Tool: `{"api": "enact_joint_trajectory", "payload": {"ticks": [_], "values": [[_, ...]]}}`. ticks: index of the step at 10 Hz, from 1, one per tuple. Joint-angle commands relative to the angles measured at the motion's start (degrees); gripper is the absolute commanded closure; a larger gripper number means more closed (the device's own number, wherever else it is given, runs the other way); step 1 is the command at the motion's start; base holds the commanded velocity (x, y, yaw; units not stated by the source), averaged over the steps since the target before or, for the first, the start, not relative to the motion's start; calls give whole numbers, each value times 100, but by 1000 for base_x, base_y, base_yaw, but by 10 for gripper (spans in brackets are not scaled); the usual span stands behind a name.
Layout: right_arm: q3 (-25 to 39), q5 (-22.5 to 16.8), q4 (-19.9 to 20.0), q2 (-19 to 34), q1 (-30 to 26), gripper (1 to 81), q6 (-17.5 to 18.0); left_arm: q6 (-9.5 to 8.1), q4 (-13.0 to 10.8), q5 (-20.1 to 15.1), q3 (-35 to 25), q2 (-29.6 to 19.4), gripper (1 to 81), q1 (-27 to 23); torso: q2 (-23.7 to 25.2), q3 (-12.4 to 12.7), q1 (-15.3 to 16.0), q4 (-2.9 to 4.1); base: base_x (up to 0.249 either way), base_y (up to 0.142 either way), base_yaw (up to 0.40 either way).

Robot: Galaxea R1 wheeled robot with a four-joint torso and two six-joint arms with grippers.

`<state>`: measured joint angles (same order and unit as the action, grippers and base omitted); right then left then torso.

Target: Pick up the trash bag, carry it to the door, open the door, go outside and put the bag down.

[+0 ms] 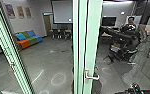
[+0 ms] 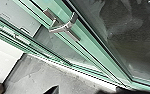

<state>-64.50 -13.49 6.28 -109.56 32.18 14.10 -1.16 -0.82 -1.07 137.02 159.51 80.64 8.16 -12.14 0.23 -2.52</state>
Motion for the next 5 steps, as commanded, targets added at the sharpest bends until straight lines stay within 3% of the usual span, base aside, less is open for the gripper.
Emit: {"api": "enact_joint_trajectory", "payload": {"ticks": [1,5], "values": [[-167,-443,128,-113,-1015,10,251,10,47,-306,-35,-77,811,-325,0,0,0,0,0,0,0],[-685,-566,119,-754,-1437,10,531,-34,47,-306,-35,-68,811,-325,-2,-2,2,0,0,0,0]]}}
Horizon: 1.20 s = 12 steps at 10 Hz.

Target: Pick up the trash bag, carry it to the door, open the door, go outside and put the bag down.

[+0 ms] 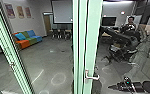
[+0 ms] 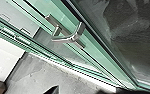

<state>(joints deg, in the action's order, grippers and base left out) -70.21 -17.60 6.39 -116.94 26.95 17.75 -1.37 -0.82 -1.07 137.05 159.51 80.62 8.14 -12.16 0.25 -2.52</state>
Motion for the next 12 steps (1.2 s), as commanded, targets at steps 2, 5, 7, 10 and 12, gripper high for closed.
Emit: {"api": "enact_joint_trajectory", "payload": {"ticks": [2,5,7,10,12], "values": [[-404,-331,74,-401,-1108,10,473,-30,47,-306,-29,-68,811,-322,0,0,0,0,0,0,0],[-800,-375,56,-868,-1301,10,993,-22,100,-306,-29,-68,811,-322,0,-2,0,0,0,0,0],[-976,-481,47,-1131,-1398,10,1283,-30,108,-306,-29,-68,811,-322,-2,-5,2,0,0,0,0],[-1108,-498,38,-1387,-1477,10,1793,-22,117,-306,-11,-60,811,-322,-2,-7,2,0,0,0,0],[-1309,-490,47,-1649,-1486,10,2091,-22,117,-306,-11,-60,811,-314,-2,-7,2,0,0,0,0]]}}
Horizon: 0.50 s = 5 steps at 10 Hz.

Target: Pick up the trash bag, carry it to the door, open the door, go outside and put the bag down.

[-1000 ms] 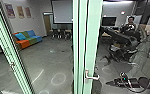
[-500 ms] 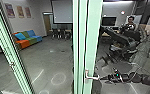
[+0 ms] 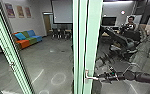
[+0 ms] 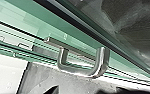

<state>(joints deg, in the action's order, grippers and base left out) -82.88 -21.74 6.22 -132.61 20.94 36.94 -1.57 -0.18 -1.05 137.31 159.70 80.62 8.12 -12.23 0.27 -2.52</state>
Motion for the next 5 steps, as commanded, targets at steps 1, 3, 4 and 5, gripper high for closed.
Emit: {"api": "enact_joint_trajectory", "payload": {"ticks": [1,3,4,5], "values": [[-165,-85,63,-241,-876,10,287,-1,62,-308,-38,-86,811,-322,0,0,0,0,0,0,0],[-375,-85,46,-452,-877,10,611,-9,62,-308,-38,-78,811,-322,0,0,2,0,0,0,0],[-481,-85,37,-514,-850,10,813,-10,62,-308,-38,-78,811,-314,-2,-2,2,0,0,0,0],[-595,-85,46,-585,-832,10,981,-1,62,-308,-38,-78,811,-322,-2,-2,2,0,0,0,0]]}}
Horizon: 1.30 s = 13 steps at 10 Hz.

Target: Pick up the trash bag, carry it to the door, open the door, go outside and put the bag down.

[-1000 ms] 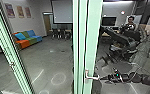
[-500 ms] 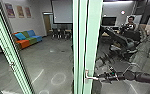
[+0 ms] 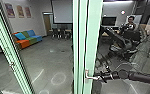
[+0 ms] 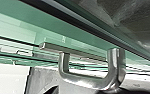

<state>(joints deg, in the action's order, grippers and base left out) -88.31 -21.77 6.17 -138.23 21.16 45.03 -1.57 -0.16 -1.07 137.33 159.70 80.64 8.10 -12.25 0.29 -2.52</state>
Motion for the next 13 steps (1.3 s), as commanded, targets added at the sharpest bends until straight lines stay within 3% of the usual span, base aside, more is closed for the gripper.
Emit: {"api": "enact_joint_trajectory", "payload": {"ticks": [1,5,9,13], "values": [[-124,-82,51,-58,-845,10,278,-1,60,-306,-39,-78,811,-317,0,0,0,0,0,0,0],[-379,-82,51,-269,-872,10,744,-1,60,-306,-39,-69,811,-325,0,0,0,0,0,0,0],[-818,-161,42,-673,-828,10,1515,-1,60,-306,-39,-69,811,-325,0,0,0,0,0,0,0],[-1188,-169,42,-797,-854,10,1693,-1,51,-306,-39,-69,811,-324,0,0,2,0,0,0,0]]}}
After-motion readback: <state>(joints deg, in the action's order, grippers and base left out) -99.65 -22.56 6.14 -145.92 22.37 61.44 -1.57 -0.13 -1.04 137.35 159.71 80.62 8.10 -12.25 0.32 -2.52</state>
